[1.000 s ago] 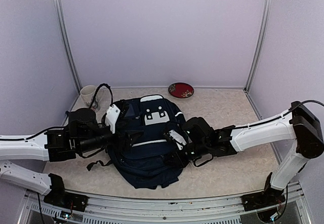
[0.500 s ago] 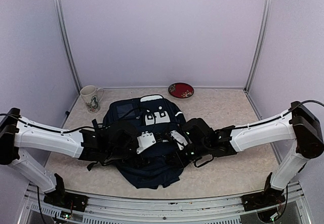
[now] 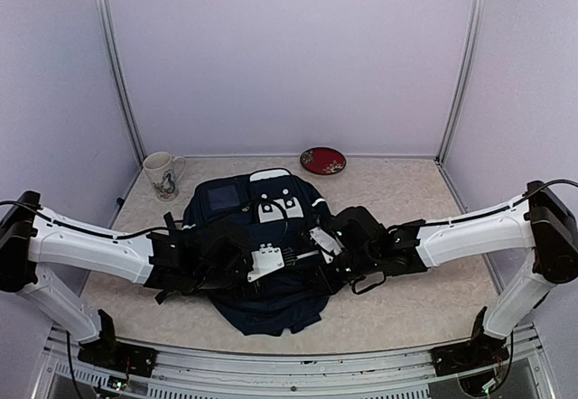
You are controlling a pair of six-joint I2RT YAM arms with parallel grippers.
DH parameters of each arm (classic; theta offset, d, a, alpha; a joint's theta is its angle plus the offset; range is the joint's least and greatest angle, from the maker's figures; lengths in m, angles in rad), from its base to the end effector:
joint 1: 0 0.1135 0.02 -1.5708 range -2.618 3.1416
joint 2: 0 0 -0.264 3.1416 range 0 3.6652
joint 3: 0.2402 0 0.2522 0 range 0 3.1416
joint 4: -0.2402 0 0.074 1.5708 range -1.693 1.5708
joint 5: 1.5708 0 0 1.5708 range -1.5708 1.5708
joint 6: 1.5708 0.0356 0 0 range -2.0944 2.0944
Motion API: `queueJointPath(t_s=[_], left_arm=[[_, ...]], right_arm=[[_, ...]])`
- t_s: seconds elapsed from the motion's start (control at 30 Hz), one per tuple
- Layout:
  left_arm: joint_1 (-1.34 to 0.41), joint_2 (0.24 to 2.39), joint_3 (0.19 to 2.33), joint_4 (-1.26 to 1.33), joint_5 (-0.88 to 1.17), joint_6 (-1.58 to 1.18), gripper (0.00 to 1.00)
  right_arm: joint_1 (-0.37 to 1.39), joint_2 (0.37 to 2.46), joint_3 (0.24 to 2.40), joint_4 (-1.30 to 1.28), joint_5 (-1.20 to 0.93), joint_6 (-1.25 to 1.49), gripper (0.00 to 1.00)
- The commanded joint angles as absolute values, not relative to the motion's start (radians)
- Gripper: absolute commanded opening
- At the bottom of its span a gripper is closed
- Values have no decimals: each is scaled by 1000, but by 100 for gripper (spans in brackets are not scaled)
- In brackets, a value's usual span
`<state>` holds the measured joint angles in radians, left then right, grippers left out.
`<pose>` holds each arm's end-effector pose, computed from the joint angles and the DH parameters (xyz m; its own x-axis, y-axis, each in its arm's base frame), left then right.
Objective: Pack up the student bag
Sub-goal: Hold the upper front pocket of the student bag, then zip the upper front pocket of the student bag.
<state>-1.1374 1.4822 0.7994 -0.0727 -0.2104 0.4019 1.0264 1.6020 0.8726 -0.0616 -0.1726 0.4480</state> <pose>0.1343 -0.2725 0.1938 0.0572 0.7873 -0.6139 0.8707 0.2615 0.4165 0.1644 0.2834 0.1813 -0.7241 -0.3720 -0.5809 -0.6564 0.6302 0.4146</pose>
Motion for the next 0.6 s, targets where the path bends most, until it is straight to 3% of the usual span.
queueJointPath(t_s=[0.0, 0.27, 0.57], left_arm=[[-1131, 1386, 756, -134, -266, 415, 0], [-1149, 1310, 739, -169, -242, 398, 0], [-1264, 1321, 721, -118, -245, 450, 0]], right_arm=[[952, 1526, 860, -276, 59, 391, 0], [766, 1367, 762, -296, 48, 300, 0], [727, 1545, 988, -160, -69, 29, 0]])
